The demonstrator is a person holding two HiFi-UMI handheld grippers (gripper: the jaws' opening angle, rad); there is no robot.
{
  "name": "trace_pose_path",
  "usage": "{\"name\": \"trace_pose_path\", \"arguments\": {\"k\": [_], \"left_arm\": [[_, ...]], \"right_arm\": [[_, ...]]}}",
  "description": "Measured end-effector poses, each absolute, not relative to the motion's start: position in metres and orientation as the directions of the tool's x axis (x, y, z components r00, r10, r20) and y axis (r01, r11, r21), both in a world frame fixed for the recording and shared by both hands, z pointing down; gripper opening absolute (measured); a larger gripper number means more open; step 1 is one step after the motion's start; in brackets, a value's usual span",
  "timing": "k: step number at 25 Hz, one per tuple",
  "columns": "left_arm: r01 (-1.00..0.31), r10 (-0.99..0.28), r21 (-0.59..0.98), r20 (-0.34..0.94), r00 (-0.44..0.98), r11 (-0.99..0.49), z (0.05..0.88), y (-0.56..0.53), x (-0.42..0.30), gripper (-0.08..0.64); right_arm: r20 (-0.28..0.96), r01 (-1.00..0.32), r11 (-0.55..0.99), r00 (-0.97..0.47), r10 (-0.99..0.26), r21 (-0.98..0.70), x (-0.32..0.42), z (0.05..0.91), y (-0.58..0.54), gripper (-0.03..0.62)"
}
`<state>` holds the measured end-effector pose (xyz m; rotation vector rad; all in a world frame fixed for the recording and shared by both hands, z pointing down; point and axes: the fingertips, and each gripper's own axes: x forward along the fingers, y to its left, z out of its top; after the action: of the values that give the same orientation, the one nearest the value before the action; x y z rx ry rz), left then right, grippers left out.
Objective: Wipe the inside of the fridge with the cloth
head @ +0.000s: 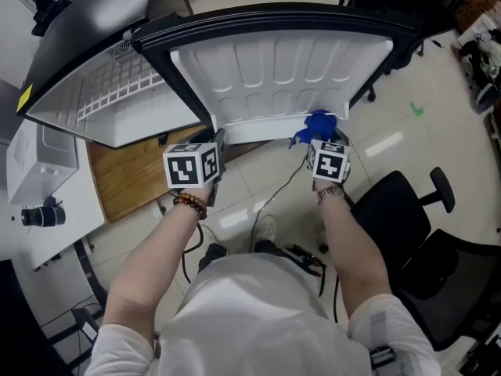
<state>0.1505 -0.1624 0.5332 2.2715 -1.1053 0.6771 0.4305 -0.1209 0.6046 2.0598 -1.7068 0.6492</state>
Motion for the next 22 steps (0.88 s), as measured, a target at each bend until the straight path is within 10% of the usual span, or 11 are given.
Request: {"name": "trace_pose_path", "arguments": {"k": [22], "left_arm": [[-0.789,-0.535,0.252,0.616,0.578,-0.561,0.523,-0.146,0.149,0.080]], "right_arm": [[0.410,-0.979,0.161,-0.198,-0.890,-0.122,0.267,0.527,-0.096,0.086]]}}
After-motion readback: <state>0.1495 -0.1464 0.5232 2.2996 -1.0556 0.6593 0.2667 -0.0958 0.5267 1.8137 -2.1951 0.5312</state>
